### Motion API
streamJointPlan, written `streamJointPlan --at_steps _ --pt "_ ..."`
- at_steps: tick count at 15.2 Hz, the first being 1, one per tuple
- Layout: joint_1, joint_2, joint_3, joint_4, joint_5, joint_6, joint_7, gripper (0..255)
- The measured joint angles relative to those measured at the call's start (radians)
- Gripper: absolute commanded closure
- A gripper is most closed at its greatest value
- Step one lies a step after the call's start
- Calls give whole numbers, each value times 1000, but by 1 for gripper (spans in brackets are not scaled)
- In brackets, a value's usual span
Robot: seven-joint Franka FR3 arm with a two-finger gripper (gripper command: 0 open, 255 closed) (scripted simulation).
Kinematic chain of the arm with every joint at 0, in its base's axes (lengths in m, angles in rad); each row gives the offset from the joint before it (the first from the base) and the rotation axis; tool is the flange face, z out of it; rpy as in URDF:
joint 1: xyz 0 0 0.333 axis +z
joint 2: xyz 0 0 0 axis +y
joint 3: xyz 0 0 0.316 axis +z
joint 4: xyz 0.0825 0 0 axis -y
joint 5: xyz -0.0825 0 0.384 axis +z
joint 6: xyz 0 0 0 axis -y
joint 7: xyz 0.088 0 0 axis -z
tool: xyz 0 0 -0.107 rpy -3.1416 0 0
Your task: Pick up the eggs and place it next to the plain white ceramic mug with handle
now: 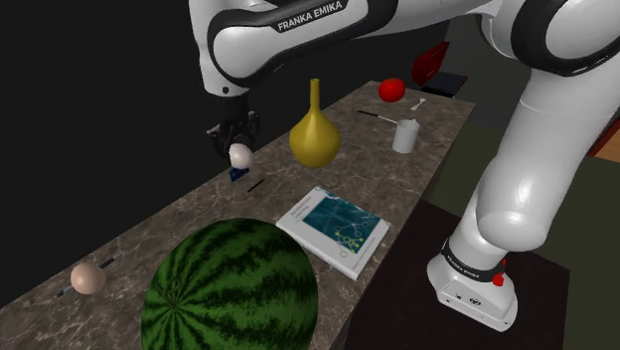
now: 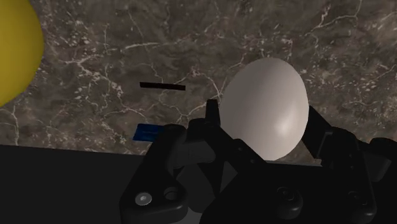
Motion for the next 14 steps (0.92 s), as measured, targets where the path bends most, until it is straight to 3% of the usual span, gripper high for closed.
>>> streamJointPlan --at_steps 14 --pt "-151 -251 -174 -289 91 30 -359 255"
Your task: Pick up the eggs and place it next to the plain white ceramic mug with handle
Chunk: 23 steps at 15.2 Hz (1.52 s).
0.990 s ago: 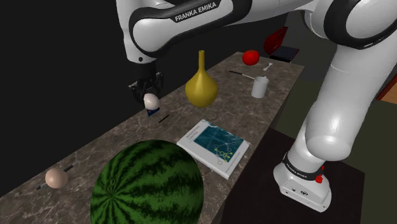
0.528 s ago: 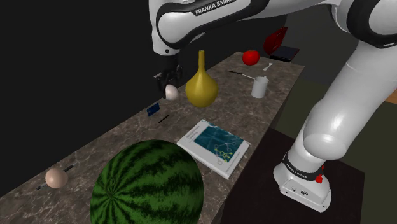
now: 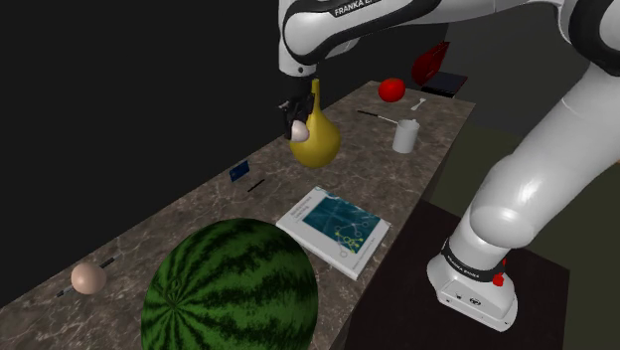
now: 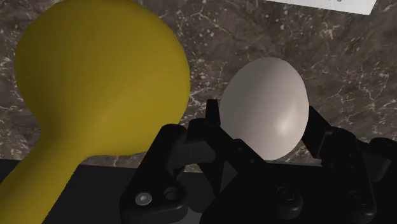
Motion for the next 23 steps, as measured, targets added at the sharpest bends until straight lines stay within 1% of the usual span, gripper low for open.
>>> streamJointPlan --at_steps 3,8,10,11,20,23 --pt "-31 -24 -46 -13 -1 -17 -76 255" --pt "-81 -61 -124 -59 -7 -18 -201 255" --pt "-101 -53 -153 -46 -12 -26 -248 255" --pt "-111 -62 -169 -61 -14 -21 -273 255" --pt "-203 -15 -307 -6 -35 -45 -492 255" --pt "-235 17 -353 38 -36 -62 -568 255"
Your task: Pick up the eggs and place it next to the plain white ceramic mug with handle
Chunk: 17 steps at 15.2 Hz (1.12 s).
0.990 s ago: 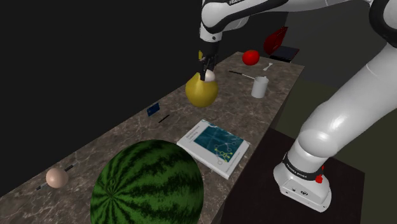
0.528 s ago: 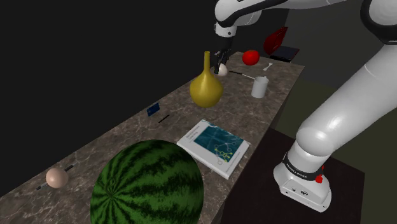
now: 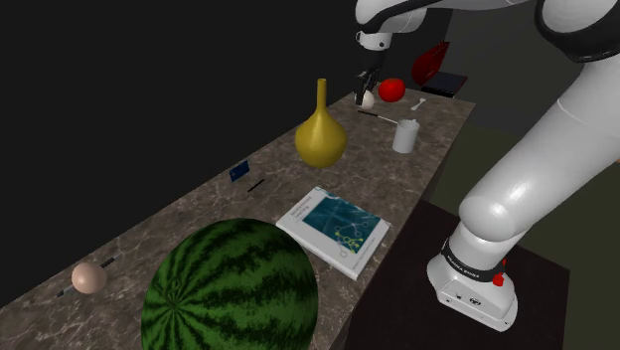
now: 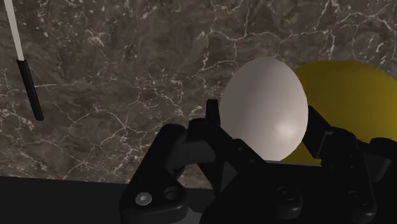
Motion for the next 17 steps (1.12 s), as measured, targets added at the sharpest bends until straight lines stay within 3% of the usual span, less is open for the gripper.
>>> streamJointPlan --at_steps 5,17 --pt "-46 80 -64 83 10 -13 -114 255" --pt "-50 123 -72 -27 26 136 -145 255"
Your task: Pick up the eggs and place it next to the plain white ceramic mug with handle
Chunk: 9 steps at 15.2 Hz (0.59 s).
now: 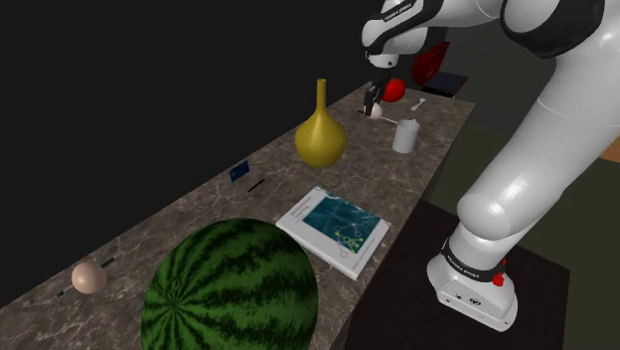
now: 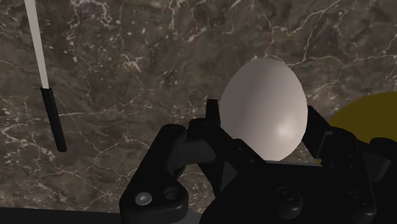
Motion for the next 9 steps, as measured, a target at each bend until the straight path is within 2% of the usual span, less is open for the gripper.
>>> streamJointPlan --at_steps 9 --pt "0 49 -1 -74 21 120 -22 255"
